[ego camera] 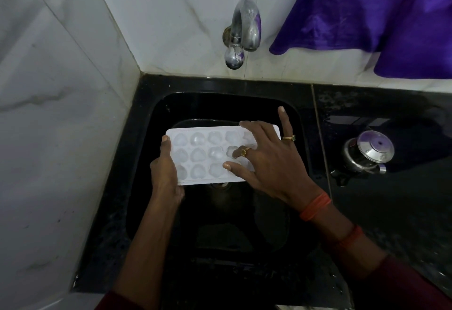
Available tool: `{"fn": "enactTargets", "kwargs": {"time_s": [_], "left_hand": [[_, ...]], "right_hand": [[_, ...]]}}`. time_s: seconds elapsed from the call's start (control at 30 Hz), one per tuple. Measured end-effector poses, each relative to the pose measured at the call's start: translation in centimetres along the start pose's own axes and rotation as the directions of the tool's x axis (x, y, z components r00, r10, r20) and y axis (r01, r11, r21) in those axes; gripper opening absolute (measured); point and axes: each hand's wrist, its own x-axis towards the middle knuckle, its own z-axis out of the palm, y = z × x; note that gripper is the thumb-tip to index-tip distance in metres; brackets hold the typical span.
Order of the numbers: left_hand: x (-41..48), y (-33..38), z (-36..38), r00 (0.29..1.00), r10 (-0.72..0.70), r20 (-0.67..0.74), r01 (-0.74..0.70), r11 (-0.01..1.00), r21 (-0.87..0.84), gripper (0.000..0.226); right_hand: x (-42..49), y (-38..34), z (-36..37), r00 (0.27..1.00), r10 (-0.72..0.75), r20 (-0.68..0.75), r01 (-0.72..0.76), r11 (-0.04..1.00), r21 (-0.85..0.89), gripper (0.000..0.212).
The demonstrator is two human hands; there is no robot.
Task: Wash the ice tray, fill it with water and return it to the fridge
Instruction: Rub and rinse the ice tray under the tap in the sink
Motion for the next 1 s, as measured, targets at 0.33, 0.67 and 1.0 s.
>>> {"fn": "enactTargets", "kwargs": {"time_s": [0.33, 0.67, 1.0], "left_hand": [[0.0, -0.1, -0.1, 1.000, 0.005, -0.024, -0.005, 1.000, 0.009, 0.041], [0.2, -0.3, 0.1, 0.999, -0.012, -0.031, 0.011, 1.000, -0.029, 0.045], [-0.1, -0.4, 0.0, 1.000, -0.006, -0.024, 0.005, 1.000, -0.026, 0.042]], "right_hand": [[0.1, 0.3, -0.4, 0.995, -0.015, 0.102, 0.017, 1.000, -0.018, 0.060], [-1.7, -1.0, -1.1, 1.000, -0.023, 0.021, 0.020, 0.994, 0.109, 0.056], [-2.1, -1.8, -0.9, 0.983, -0.024, 0.184, 0.015, 0.999, 0.048, 0.062]]}}
